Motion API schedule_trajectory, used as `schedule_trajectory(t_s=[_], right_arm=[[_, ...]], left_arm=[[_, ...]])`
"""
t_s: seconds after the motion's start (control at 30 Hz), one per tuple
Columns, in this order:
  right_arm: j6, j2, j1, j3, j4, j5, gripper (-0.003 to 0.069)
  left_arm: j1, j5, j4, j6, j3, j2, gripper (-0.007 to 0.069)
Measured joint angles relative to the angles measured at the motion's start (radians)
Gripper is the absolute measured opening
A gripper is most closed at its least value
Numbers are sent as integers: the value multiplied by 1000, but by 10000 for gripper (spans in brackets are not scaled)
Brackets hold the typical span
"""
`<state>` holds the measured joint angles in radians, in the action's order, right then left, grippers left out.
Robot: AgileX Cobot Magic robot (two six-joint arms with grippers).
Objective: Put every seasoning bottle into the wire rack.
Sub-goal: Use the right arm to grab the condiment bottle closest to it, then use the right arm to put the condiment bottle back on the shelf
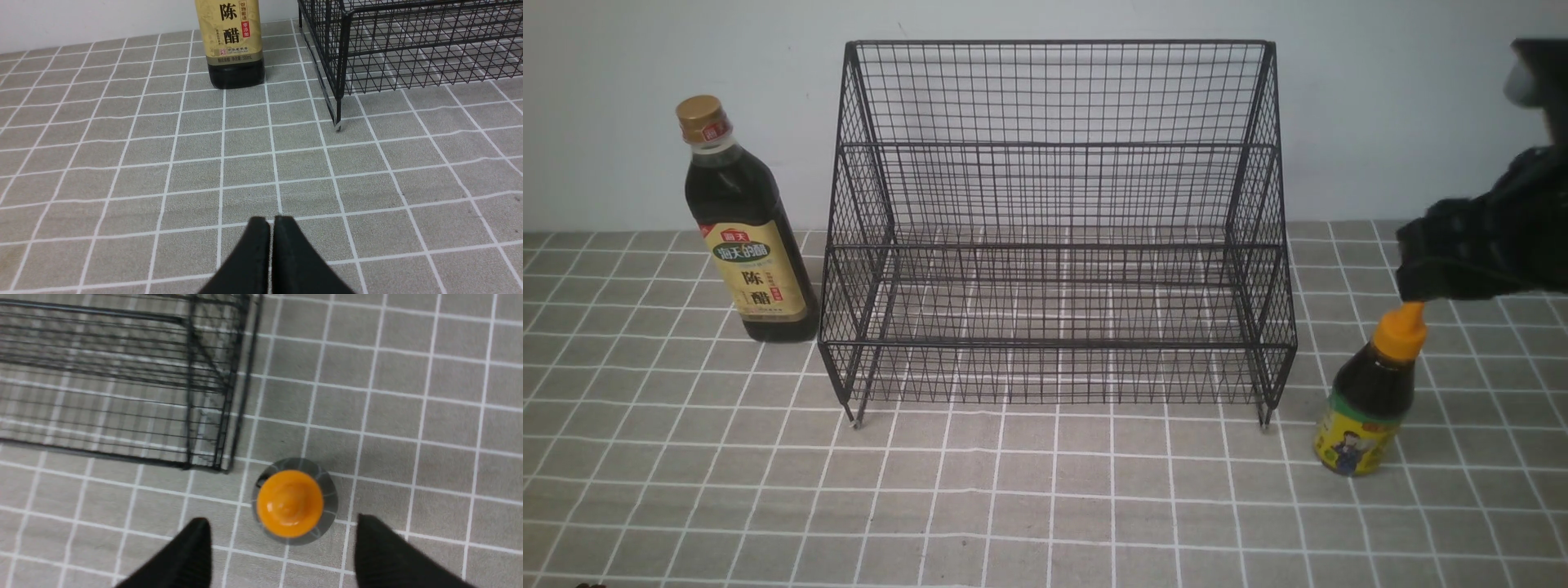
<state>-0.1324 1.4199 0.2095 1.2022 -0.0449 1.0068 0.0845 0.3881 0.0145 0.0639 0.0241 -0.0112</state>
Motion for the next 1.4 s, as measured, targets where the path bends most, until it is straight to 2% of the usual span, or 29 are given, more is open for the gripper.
schedule_trajectory(t_s=[0.07,0.13,0.27,0.4,0.43,0.47,0.8,0.97,1.3,1.4], right_arm=[[-7,49,0,0,8,-10,521],[-8,81,0,0,13,-20,536],[-8,150,0,0,28,-55,529],[-8,188,0,0,32,-62,402],[-8,192,0,0,31,-60,295],[-8,192,0,0,31,-57,286],[17,23,0,7,45,-1,296],[37,-51,25,131,45,77,296],[42,61,242,419,39,112,296],[31,136,264,466,45,111,296]], left_arm=[[0,0,0,0,0,0,-7],[0,0,0,0,0,0,-7],[0,0,0,0,0,0,-7],[0,0,0,0,0,0,-7],[0,0,0,0,0,0,-7],[0,0,0,0,0,0,-7],[0,0,0,0,0,0,-7],[0,0,0,0,0,0,-7],[0,0,0,0,0,0,-7],[0,0,0,0,0,0,-7]])
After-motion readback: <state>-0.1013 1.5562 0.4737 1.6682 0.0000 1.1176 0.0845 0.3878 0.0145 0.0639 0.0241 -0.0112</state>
